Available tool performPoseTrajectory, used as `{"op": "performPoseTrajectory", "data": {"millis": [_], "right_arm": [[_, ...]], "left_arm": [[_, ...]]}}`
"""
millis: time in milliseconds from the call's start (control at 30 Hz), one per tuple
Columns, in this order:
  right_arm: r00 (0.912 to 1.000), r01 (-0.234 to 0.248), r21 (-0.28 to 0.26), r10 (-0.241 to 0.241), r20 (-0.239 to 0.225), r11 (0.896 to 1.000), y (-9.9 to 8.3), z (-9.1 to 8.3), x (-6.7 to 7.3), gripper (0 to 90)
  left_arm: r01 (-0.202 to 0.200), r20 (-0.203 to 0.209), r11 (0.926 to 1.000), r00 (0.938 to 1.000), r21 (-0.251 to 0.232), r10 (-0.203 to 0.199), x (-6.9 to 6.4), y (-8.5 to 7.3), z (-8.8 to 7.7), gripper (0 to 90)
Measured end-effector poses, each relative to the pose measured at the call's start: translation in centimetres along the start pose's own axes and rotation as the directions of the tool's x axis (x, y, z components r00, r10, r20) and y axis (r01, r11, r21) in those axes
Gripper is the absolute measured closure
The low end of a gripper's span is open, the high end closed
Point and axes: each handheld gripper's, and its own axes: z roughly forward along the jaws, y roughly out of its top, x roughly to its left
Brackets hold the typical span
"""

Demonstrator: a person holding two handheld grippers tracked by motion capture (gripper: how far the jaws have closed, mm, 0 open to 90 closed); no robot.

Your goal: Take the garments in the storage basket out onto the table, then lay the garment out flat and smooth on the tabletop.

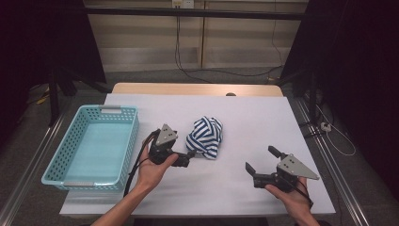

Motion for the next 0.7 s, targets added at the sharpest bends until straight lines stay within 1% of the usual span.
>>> {"op": "performPoseTrajectory", "data": {"millis": [33, 100, 167, 200, 233, 300, 433, 500, 533, 567, 633, 667, 700], "right_arm": [[0.9999, -0.010, 0.007, 0.010, -0.005, 1.000, 0.1, 0.4, 0.2, 0.0], [0.9983, -0.030, 0.025, 0.031, -0.049, 0.999, 0.3, 1.4, 0.5, 0.0], [0.9962, -0.022, 0.047, 0.026, -0.083, 0.999, 0.5, 2.5, 1.0, 0.0], [0.9951, -0.019, 0.056, 0.024, -0.096, 0.998, 0.6, 3.1, 1.2, 0.0], [0.9932, -0.012, 0.061, 0.019, -0.115, 0.998, 0.6, 3.7, 1.5, 0.0], [0.9910, -0.005, 0.076, 0.015, -0.133, 0.997, 0.8, 4.7, 1.9, 0.0], [0.9883, -0.007, 0.101, 0.022, -0.151, 0.995, 1.1, 6.7, 2.4, 1.2], [0.9860, -0.017, 0.113, 0.036, -0.163, 0.993, 1.2, 7.7, 2.6, 2.5], [0.9866, -0.015, 0.122, 0.034, -0.160, 0.992, 1.3, 8.2, 2.6, 2.8], [0.9857, -0.016, 0.127, 0.037, -0.164, 0.992, 1.5, 8.7, 2.7, 3.5], [0.9853, 0.004, 0.140, 0.020, -0.170, 0.990, 1.7, 9.5, 2.8, 6.2], [0.9843, 0.010, 0.146, 0.016, -0.176, 0.989, 1.9, 10.0, 2.9, 7.2], [0.9841, 0.017, 0.156, 0.011, -0.177, 0.988, 2.1, 10.3, 3.0, 7.9]], "left_arm": [[0.015, -0.007, 0.9999, 0.9999, -0.006, -0.015, 0.1, -0.1, -0.1, 3.8], [0.039, -0.018, 0.9992, 0.9990, -0.009, -0.039, 0.5, -0.4, -0.1, 3.8], [0.057, -0.011, 0.9984, 0.9983, 0.000, -0.057, 0.8, -0.6, 0.0, 3.8], [0.055, -0.009, 0.9985, 0.9984, 0.004, -0.055, 0.8, -0.6, 0.1, 3.7], [0.045, -0.010, 0.9990, 0.9989, 0.007, -0.045, 0.9, -0.7, 0.2, 3.8], [0.043, -0.005, 0.9991, 0.9991, 0.007, -0.043, 0.9, -0.8, 0.4, 3.8], [0.042, -0.012, 0.9991, 0.9991, 0.007, -0.042, 1.0, -0.8, 0.6, 3.8], [0.049, -0.024, 0.9988, 0.9985, -0.007, -0.049, 1.1, -0.7, 0.5, 3.8], [0.044, -0.030, 0.9990, 0.9986, -0.008, -0.044, 1.2, -0.7, 0.4, 3.8], [0.053, -0.039, 0.9984, 0.9978, -0.019, -0.053, 1.2, -0.6, 0.4, 3.8], [0.050, -0.057, 0.9981, 0.9970, -0.036, -0.052, 1.4, -0.5, 0.4, 3.8], [0.055, -0.063, 0.9978, 0.9964, -0.036, -0.057, 1.5, -0.4, 0.5, 3.8], [0.063, -0.059, 0.9976, 0.9962, -0.029, -0.064, 1.7, -0.3, 0.6, 4.0]]}}
